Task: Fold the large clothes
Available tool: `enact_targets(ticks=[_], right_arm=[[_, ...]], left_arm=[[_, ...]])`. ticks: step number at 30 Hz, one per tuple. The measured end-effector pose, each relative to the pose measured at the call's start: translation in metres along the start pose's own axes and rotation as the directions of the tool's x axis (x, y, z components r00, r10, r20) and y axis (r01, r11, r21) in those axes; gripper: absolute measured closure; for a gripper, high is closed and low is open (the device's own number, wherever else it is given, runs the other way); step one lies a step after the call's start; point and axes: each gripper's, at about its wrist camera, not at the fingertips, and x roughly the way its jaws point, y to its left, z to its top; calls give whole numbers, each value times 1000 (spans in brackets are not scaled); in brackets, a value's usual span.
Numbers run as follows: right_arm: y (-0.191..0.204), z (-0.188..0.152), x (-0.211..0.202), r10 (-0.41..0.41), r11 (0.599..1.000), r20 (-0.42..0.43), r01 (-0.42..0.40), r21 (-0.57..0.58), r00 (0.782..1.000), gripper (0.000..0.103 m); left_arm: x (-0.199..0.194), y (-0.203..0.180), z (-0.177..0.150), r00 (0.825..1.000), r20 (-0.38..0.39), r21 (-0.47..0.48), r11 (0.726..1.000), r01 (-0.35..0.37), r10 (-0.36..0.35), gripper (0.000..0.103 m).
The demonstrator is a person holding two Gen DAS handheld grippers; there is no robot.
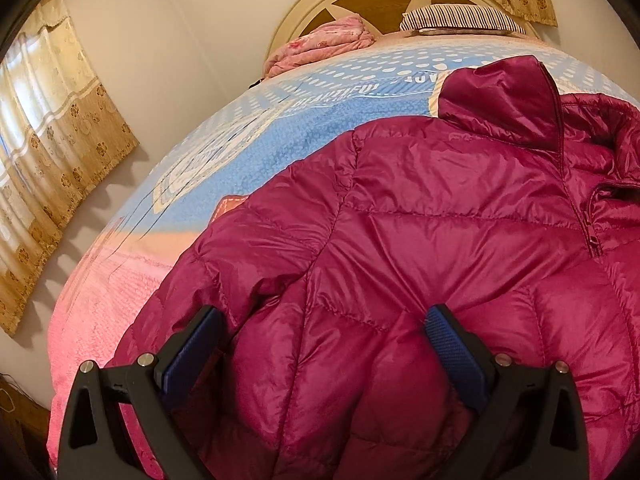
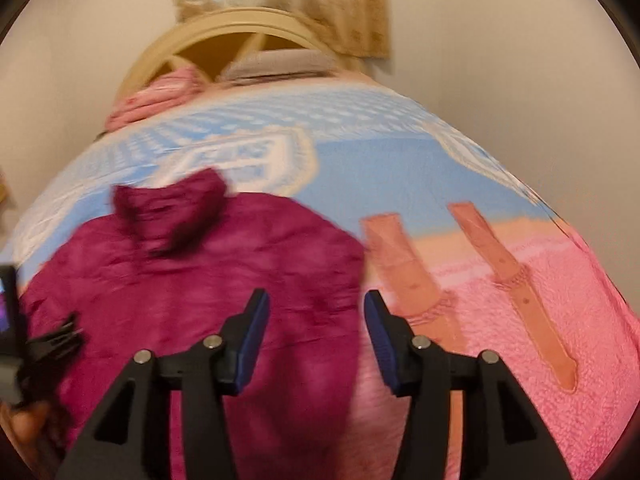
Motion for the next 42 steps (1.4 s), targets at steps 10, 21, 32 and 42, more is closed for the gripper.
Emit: enact_targets(ticks=[10, 21, 32, 42], right_arm=[[41, -48, 51, 17, 991, -129, -34, -130, 991, 56], [49, -53, 52, -43, 982, -108, 22, -188, 993, 55], [34, -47, 6, 34, 995, -63, -40, -94, 997, 27], [46, -88, -56, 135, 976, -39, -139, -167, 990, 22]], left_arm=[[0, 3, -1, 1000, -6, -18, 1000, 24, -25, 1], [0, 2, 0, 999, -16, -10, 1000, 28, -28, 1], [-62, 144, -10, 988, 79, -39, 989, 140, -136, 1], [-1, 286, -108, 989, -139, -150, 988, 33, -54, 1]])
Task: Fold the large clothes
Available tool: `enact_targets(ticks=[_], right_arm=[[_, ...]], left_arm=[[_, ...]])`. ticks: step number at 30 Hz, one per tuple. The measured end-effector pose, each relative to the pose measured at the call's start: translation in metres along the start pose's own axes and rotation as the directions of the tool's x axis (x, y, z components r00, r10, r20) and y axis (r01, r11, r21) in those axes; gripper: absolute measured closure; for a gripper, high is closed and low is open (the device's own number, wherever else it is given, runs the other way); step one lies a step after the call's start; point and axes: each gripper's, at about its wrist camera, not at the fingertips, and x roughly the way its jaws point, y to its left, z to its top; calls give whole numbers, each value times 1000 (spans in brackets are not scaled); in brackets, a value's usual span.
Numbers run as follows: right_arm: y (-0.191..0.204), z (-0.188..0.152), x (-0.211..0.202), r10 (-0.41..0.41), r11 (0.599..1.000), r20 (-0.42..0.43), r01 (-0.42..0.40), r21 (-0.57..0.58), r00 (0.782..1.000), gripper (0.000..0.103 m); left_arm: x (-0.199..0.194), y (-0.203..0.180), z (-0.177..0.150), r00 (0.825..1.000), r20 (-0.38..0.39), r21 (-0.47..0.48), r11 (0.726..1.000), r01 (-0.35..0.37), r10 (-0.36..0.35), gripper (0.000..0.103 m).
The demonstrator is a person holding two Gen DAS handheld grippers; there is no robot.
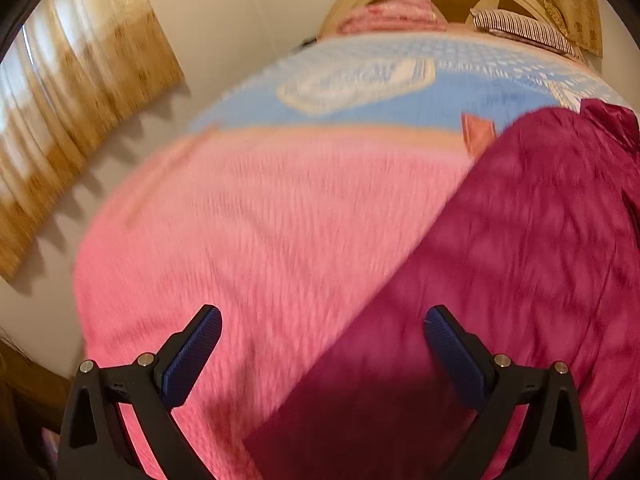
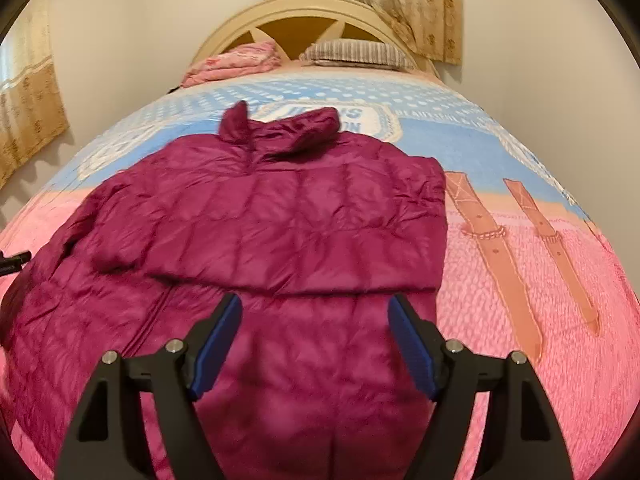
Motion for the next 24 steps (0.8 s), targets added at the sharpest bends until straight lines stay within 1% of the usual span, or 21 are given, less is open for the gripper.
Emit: enact_targets(ticks=[1, 4, 6, 7, 8, 9, 10, 11, 12, 15, 16, 18, 19, 21, 22, 24], right_arm=[[3, -3, -3, 3, 1000, 5, -3, -4, 1000, 21], [8, -9, -5, 7, 1000, 7, -7, -16, 1000, 21], [11, -10, -5, 4, 1000, 5, -4, -19, 1000, 21], [11, -10, -6, 1, 1000, 8, -1, -18, 1000, 21], [12, -12, -9, -1, 1000, 11, 1, -15, 1000, 21], [11, -11, -11, -3, 1000, 16, 3, -9, 1000, 21], [10, -12, -14, -3, 1000, 22, 3, -4, 1000, 21], [8, -12, -17, -4, 1000, 31, 4, 1, 1000, 21], [7, -10, -20, -6, 1000, 43, 6, 5, 999, 21], [2, -9, -29, -11, 1000, 72, 10, 14, 997, 21], [0, -9, -32, -11, 1000, 79, 10, 19, 997, 21], [-4, -9, -34, -14, 1000, 89, 11, 27, 996, 21], [-8, -9, -35, -20, 999, 92, 17, 29, 996, 21], [-15, -8, -35, -35, 999, 92, 32, 29, 995, 21], [-19, -7, -35, -45, 999, 89, 42, 29, 995, 21], [-30, -3, -34, -76, 997, 87, 73, 37, 993, 21]], left_arm=[[4, 5, -9, 1000, -21, -12, 1000, 21, -21, 1], [3, 3, -22, 999, -4, -27, 999, 39, -39, 1], [2, 4, -23, 998, -11, -54, 997, 54, -55, 3], [3, 5, -23, 994, -23, -77, 992, 101, -103, 20], [1, 3, -25, 987, -29, -95, 984, 152, -156, 32], [-1, 2, -25, 982, -27, -108, 977, 185, -189, 44], [-6, -3, -24, 982, -17, -91, 978, 187, -189, 59], [-9, -6, -25, 981, -10, -55, 980, 191, -192, 71], [-12, -12, -24, 979, -5, -34, 978, 204, -204, 87], [-26, -13, -18, 981, 17, -11, 981, 195, -195, 95], [-33, -12, -15, 983, 41, -3, 984, 180, -180, 95], [-49, -9, -5, 988, 101, 15, 993, 118, -119, 95], [-61, -8, 3, 987, 137, 22, 996, 87, -89, 96], [-76, -8, 16, 982, 182, 33, 998, 52, -57, 96], [-88, -14, 26, 977, 214, 56, 998, 11, -23, 96], [-106, -22, 39, 964, 267, 75, 997, -12, -8, 97]])
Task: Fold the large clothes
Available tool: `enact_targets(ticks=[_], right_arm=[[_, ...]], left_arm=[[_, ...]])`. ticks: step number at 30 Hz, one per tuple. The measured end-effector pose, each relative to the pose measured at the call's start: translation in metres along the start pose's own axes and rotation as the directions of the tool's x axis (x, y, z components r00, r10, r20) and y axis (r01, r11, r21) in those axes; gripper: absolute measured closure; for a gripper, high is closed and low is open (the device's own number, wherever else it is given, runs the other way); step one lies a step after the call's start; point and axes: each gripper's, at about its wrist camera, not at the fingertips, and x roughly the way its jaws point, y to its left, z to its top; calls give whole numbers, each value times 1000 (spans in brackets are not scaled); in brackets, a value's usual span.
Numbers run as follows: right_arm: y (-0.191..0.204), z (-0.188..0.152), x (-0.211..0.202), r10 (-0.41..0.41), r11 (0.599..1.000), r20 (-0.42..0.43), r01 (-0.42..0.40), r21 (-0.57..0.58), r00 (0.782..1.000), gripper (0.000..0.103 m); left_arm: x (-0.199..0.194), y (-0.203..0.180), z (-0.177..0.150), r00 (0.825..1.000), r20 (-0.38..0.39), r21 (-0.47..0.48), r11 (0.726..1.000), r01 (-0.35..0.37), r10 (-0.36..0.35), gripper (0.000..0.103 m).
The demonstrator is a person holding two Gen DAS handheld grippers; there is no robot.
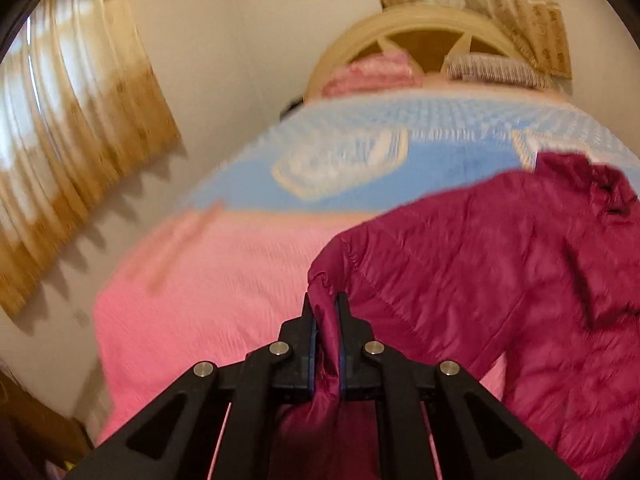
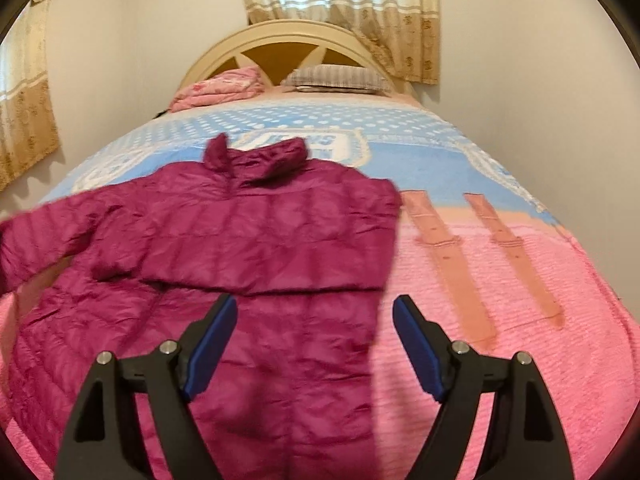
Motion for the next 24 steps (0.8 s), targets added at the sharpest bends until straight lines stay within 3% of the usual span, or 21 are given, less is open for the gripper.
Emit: enact_targets(ticks=[3, 7, 13, 17, 18, 19, 21, 22, 24], right_arm=[[-18, 6, 1, -40, 999, 4, 40, 24, 999, 21], [-45, 12, 0, -88, 994, 4, 88, 62, 996, 21], [-82, 6, -10, -119, 987, 5, 117, 113, 993, 21], [-102, -4, -12, -131, 980, -9, 131, 147, 991, 21], [-107, -7, -10, -134, 979, -18, 135, 155, 991, 21], [-111, -10, -9, -136, 977, -28, 139, 162, 990, 21], [-116, -14, -8, -140, 974, -40, 145, 172, 989, 21], [-118, -15, -7, -136, 974, -45, 142, 178, 990, 21], [-117, -16, -6, -119, 974, -49, 127, 185, 992, 21]], left_arm=[[-22, -23, 27, 997, 73, 57, 998, 6, -11, 97], [-56, -79, 53, 986, 139, 133, 988, 74, -92, 97], [-91, -199, 76, 952, 189, 278, 943, 184, -241, 97], [-100, -263, 79, 920, 179, 295, 911, 288, -348, 91], [-102, -275, 78, 914, 176, 304, 904, 301, -364, 76], [-104, -286, 78, 913, 173, 311, 900, 305, -369, 43], [-107, -294, 78, 906, 208, 291, 908, 303, -369, 6], [-108, -291, 78, 897, 250, 274, 915, 296, -365, 5], [-108, -287, 75, 899, 255, 273, 919, 286, -356, 5]])
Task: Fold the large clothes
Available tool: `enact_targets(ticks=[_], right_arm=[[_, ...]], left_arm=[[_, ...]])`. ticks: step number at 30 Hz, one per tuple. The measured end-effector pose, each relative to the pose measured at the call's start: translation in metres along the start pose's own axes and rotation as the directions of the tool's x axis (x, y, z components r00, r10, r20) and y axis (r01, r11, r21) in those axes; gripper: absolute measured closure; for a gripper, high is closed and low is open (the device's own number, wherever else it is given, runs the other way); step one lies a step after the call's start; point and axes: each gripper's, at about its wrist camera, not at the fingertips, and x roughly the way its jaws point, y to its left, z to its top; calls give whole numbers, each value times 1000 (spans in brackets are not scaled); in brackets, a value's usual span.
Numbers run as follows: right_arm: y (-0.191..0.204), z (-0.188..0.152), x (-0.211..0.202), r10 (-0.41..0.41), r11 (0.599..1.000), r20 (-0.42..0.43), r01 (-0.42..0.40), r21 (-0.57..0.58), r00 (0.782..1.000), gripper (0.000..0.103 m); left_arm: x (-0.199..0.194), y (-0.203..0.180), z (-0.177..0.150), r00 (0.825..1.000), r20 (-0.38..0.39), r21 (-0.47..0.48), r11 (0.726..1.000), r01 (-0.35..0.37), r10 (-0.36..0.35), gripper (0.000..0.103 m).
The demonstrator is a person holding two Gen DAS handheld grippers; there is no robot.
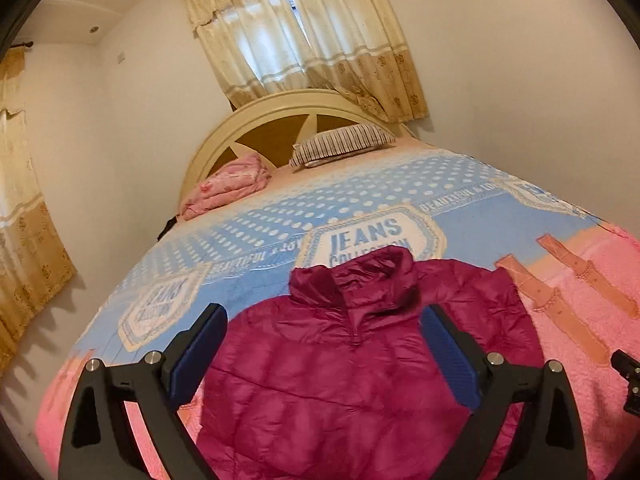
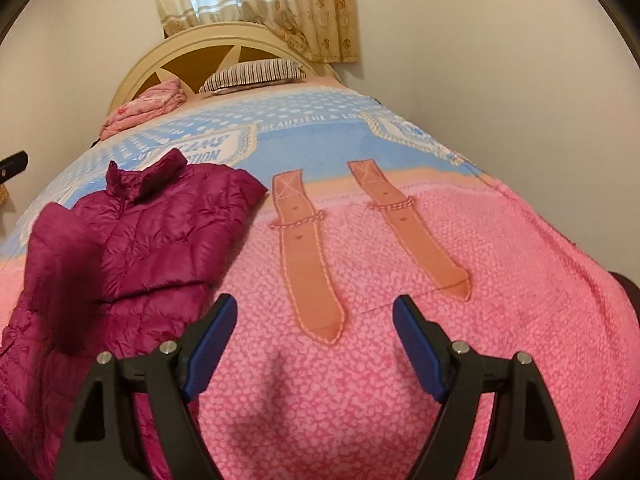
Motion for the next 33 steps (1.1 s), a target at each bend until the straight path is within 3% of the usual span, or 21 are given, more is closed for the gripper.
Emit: enact_targets(ticks=[4, 8, 11, 14, 16, 17, 18, 21, 25, 28, 30, 31, 32, 33], right_arm=[[21, 3, 3, 57, 998, -8, -57, -11, 998, 21], [68, 9, 5, 176, 984, -27, -177, -34, 984, 21], [114, 13, 11, 298, 951, -69, -302, -60, 952, 20], [149, 13, 30, 347, 931, -135, -358, -71, 928, 20], [165, 11, 45, 341, 928, -188, -361, -87, 921, 32], [174, 8, 55, 335, 926, -232, -365, -98, 913, 59], [178, 7, 59, 332, 924, -253, -367, -106, 909, 73], [178, 8, 54, 309, 929, -224, -344, -139, 924, 86], [174, 11, 47, 249, 944, -209, -285, -166, 946, 86], [175, 8, 51, 202, 949, -221, -246, -196, 954, 80], [171, 10, 45, 182, 954, -199, -222, -200, 963, 37], [168, 14, 40, 180, 960, -169, -211, -183, 969, 32], [165, 22, 33, 169, 969, -125, -188, -160, 978, 34], [162, 26, 27, 145, 976, -97, -159, -150, 985, 44]], left_arm=[[20, 29, -19, 996, -67, -19, 998, -67, 66, 5], [40, 68, -49, 982, -143, -67, 989, -131, 120, 5], [49, 99, -71, 968, -189, -100, 977, -186, 165, 5], [58, 132, -94, 946, -255, -149, 959, -243, 200, 5], [65, 154, -107, 927, -303, -176, 944, -280, 219, 5], [67, 166, -115, 918, -328, -192, 935, -298, 225, 5], [69, 175, -121, 909, -347, -204, 928, -313, 230, 5], [75, 201, -137, 890, -386, -236, 907, -350, 243, 5], [80, 214, -146, 884, -407, -273, 893, -358, 230, 5], [83, 213, -143, 895, -407, -306, 895, -325, 186, 5], [84, 205, -132, 908, -388, -320, 901, -292, 156, 5], [85, 200, -123, 918, -372, -321, 908, -269, 141, 5], [84, 195, -115, 924, -359, -323, 911, -255, 131, 5], [83, 189, -105, 935, -334, -330, 915, -232, 117, 5]])
